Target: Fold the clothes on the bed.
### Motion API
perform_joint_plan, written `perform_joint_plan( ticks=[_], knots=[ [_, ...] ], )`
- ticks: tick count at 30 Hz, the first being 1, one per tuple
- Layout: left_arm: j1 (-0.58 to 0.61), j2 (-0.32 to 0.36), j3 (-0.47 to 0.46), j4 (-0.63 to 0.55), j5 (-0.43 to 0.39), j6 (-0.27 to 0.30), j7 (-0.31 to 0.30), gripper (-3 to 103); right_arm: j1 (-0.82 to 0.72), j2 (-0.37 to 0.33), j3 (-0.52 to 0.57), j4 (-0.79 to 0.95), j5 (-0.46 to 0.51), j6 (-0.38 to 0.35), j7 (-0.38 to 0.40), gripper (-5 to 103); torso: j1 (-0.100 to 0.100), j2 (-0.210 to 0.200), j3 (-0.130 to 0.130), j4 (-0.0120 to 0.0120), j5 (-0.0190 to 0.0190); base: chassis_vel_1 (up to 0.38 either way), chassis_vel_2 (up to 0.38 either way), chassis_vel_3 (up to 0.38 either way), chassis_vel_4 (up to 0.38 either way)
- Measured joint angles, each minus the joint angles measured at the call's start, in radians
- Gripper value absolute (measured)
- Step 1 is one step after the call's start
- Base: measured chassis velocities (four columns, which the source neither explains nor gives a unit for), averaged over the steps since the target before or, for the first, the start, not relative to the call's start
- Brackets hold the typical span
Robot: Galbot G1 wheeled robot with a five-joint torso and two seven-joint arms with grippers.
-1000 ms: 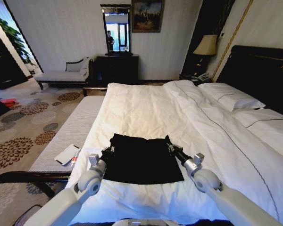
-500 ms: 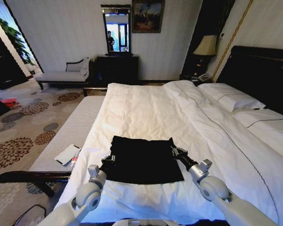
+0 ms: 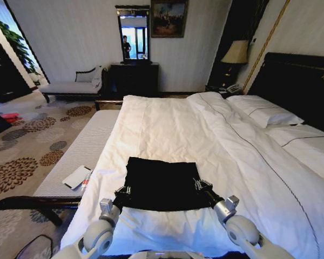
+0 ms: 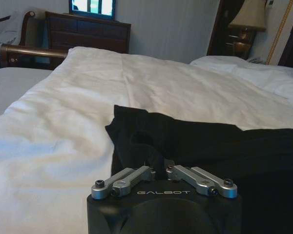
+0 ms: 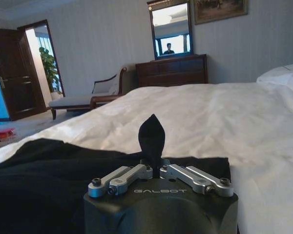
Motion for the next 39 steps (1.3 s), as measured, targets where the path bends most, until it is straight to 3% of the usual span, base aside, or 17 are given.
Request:
perform_joint_plan(
  ticks=[2, 4, 5, 6, 8, 11, 12, 14, 15, 17, 18, 21, 23, 24, 27, 32, 39],
  knots=[
    [0.000, 0.004, -0.001, 0.001, 0.000, 0.004, -0.003, 2, -0.007, 0.002, -0.001, -0.002, -0.005, 0.001, 0.000, 2, 0.000, 0.000, 0.000, 0.0000, 0.0000, 0.000, 0.000, 0.000, 0.000],
    [0.002, 0.008, -0.002, -0.001, 0.002, 0.017, -0.008, 10, -0.018, 0.005, -0.002, -0.002, -0.013, 0.003, -0.004, -1, 0.000, 0.000, 0.000, 0.0000, -0.0001, 0.000, 0.000, 0.000, 0.000],
    [0.006, 0.009, -0.003, -0.004, 0.007, 0.025, -0.009, 10, -0.024, 0.008, -0.004, -0.002, -0.017, 0.003, -0.005, 4, 0.000, 0.000, 0.000, 0.0000, 0.0000, 0.000, 0.000, 0.000, 0.000],
    [0.013, 0.008, -0.005, -0.008, 0.013, 0.034, -0.010, 20, -0.031, 0.012, -0.005, -0.003, -0.024, 0.004, -0.007, 9, 0.000, 0.000, 0.000, -0.0001, 0.0000, 0.000, 0.000, 0.000, 0.000],
    [0.019, 0.006, -0.008, -0.011, 0.014, 0.039, -0.014, 20, -0.036, 0.015, -0.006, -0.006, -0.033, 0.006, -0.007, 14, 0.000, 0.000, 0.000, -0.0001, 0.0001, 0.000, 0.000, 0.000, 0.000],
    [0.043, 0.006, -0.011, -0.027, 0.041, 0.039, -0.021, 36, -0.060, 0.019, -0.004, 0.000, -0.043, 0.010, -0.008, 25, 0.000, 0.000, 0.000, 0.0000, 0.0000, 0.000, 0.000, 0.000, 0.000],
    [0.043, 0.006, -0.011, -0.027, 0.041, 0.039, -0.021, 36, -0.060, 0.019, -0.004, 0.000, -0.043, 0.010, -0.008, 25, 0.000, 0.000, 0.000, 0.0000, 0.0000, 0.000, 0.000, 0.000, 0.000],
    [0.056, 0.009, -0.011, -0.039, 0.053, 0.038, -0.021, 42, -0.077, 0.020, 0.002, 0.010, -0.048, 0.014, -0.012, 36, 0.000, 0.000, 0.000, 0.0001, 0.0000, 0.000, 0.000, 0.000, 0.000],
    [0.067, 0.013, -0.014, -0.049, 0.063, 0.036, -0.021, 53, -0.094, 0.022, 0.009, 0.019, -0.054, 0.016, -0.015, 41, 0.000, 0.000, 0.000, 0.0000, 0.0000, 0.000, 0.000, 0.000, 0.000],
    [0.075, 0.015, -0.017, -0.056, 0.069, 0.032, -0.021, 53, -0.107, 0.024, 0.016, 0.028, -0.057, 0.017, -0.017, 47, 0.000, 0.000, 0.000, -0.0001, 0.0001, 0.000, 0.000, 0.000, 0.000],
    [0.082, 0.017, -0.021, -0.060, 0.072, 0.029, -0.021, 58, -0.116, 0.025, 0.022, 0.035, -0.059, 0.018, -0.017, 47, 0.000, 0.000, 0.000, -0.0001, 0.0000, 0.000, 0.000, 0.000, 0.000],
    [0.101, 0.022, -0.037, -0.070, 0.081, 0.013, -0.022, 75, -0.155, 0.027, 0.049, 0.059, -0.064, 0.018, -0.017, 63, 0.000, 0.000, 0.000, 0.0000, 0.0000, 0.000, 0.000, 0.000, 0.000],
    [0.104, 0.022, -0.042, -0.075, 0.084, 0.008, -0.022, 75, -0.165, 0.030, 0.057, 0.064, -0.062, 0.018, -0.015, 68, 0.000, 0.000, 0.000, -0.0001, -0.0001, 0.000, 0.000, 0.000, 0.000],
    [0.106, 0.022, -0.046, -0.079, 0.084, 0.005, -0.022, 80, -0.171, 0.033, 0.062, 0.064, -0.059, 0.020, -0.010, 68, 0.000, 0.000, 0.000, -0.0001, -0.0001, 0.000, 0.000, 0.000, 0.000],
    [0.104, 0.021, -0.061, -0.090, 0.072, 0.001, -0.032, 96, -0.181, 0.040, 0.087, 0.061, -0.043, 0.026, 0.006, 85, 0.000, 0.000, 0.000, 0.0000, 0.0001, 0.000, 0.000, 0.000, 0.000],
    [0.068, 0.016, -0.098, -0.097, 0.010, -0.002, -0.052, 100, -0.164, 0.024, 0.130, 0.080, 0.051, 0.011, 0.025, 98, 0.000, 0.000, 0.000, -0.0001, 0.0000, 0.000, 0.000, 0.000, 0.000],
    [-0.052, 0.035, -0.121, -0.063, -0.087, 0.038, -0.076, 100, -0.073, -0.030, 0.151, 0.098, 0.190, -0.043, 0.056, 100, 0.000, 0.000, 0.000, 0.0004, 0.0001, 0.000, 0.000, 0.000, 0.000]
  ],
)
